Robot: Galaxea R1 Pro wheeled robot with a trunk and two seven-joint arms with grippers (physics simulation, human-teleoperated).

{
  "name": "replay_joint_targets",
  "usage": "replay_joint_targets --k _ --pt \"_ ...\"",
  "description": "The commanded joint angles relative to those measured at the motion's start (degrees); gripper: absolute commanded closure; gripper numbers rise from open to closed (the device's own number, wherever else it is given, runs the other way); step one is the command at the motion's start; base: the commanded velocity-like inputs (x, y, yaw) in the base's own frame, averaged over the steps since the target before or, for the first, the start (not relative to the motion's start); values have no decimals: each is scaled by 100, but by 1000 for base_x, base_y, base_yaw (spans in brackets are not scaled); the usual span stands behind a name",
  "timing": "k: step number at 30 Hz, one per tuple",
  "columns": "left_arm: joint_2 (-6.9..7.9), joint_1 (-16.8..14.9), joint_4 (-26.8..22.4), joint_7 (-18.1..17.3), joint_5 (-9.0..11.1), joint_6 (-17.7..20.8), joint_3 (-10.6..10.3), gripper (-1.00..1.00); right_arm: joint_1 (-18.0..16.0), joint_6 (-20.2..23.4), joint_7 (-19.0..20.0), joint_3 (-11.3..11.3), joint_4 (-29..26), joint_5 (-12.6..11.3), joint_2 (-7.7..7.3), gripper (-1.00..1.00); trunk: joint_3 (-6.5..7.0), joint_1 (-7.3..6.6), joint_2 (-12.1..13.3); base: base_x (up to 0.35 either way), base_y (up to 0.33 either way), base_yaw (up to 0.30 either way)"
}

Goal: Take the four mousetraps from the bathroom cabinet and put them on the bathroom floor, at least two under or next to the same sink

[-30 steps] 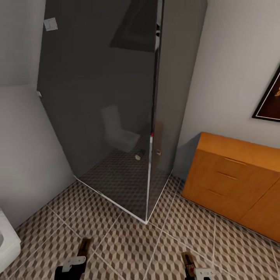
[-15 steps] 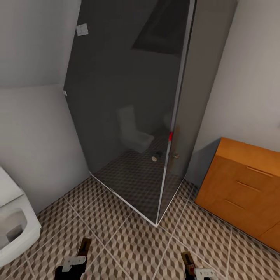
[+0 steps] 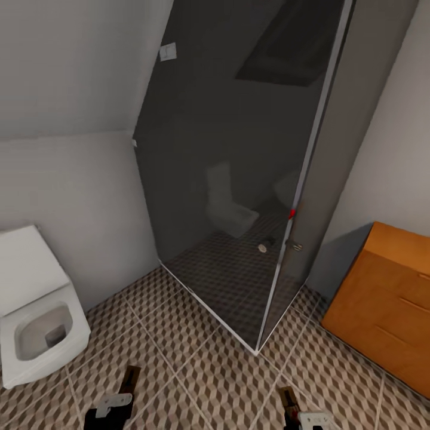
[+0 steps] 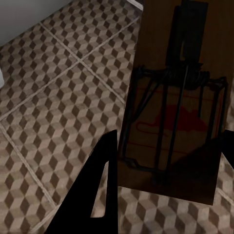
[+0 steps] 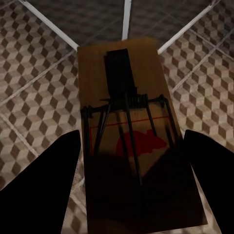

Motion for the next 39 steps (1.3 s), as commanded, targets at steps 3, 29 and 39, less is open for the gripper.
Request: replay_joint_targets --k 3,29,39 --pt "-2 -8 19 -6 42 -21 -45 100 -6 -16 -30 36 2 -19 -4 100 0 3 -11 0 0 268" --pt "-8 -8 19 -6 42 -21 -44 100 -8 -16 -28 36 2 -19 -4 100 101 3 -11 0 0 268" --pt "-8 -8 19 -6 42 -21 -44 100 -7 -16 -30 36 2 -19 -4 100 139 3 -11 0 0 268"
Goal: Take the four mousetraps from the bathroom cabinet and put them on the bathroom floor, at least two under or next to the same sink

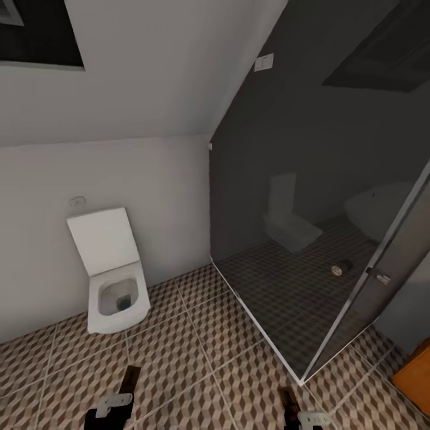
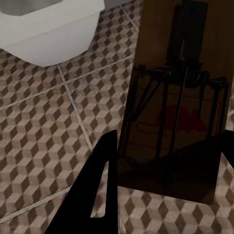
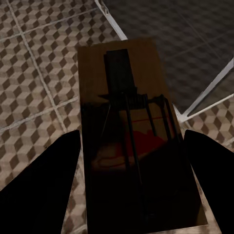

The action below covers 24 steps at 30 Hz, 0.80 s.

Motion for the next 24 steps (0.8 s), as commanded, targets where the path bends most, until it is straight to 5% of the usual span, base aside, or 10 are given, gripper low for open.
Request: replay_joint_targets --k 1,24 --pt "-5 -8 19 -6 43 -21 -44 100 -3 -16 -28 37 2 -19 -4 100 -8 3 -11 0 0 268" --pt "-13 -8 19 -6 43 -21 -43 100 -2 -16 -26 37 2 -19 -4 100 81 3 -11 0 0 268"
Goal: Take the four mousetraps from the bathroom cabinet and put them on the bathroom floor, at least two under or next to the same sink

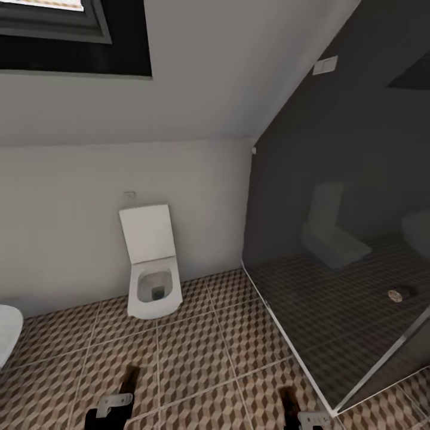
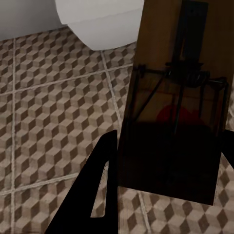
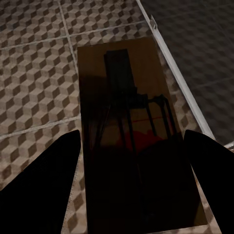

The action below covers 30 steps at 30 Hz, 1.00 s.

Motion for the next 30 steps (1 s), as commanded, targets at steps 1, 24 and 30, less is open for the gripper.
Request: replay_joint_targets --k 1,24,30 --pt "-5 -8 19 -6 43 -21 -46 100 -3 -17 -27 36 2 -19 -4 100 -8 3 -12 0 0 268" --pt "-5 -8 19 -6 43 -16 -48 100 -8 -16 -27 37 2 -19 -4 100 81 3 -12 0 0 268" --pt "-9 -8 19 -6 43 -12 -49 100 -8 -15 -26 37 2 -19 -11 100 94 3 -12 0 0 163"
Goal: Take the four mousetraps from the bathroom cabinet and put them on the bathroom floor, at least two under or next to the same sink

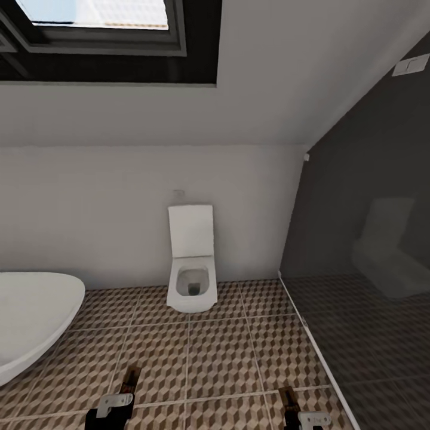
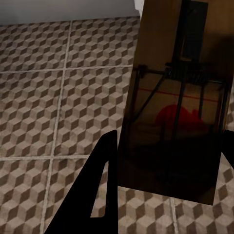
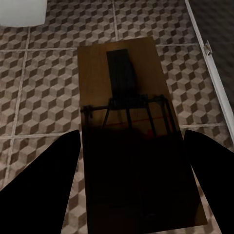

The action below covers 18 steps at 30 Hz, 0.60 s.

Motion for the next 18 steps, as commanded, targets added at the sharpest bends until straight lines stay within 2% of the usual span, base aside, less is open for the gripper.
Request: replay_joint_targets --k 1,18 --pt "-6 -7 17 -6 42 -21 -45 100 -3 -16 -28 39 4 -21 -6 100 -12 3 -12 0 0 31" --pt "-8 -7 10 -6 38 -21 -48 100 -5 -15 -28 39 4 -20 -14 100 -11 3 -12 0 0 3"
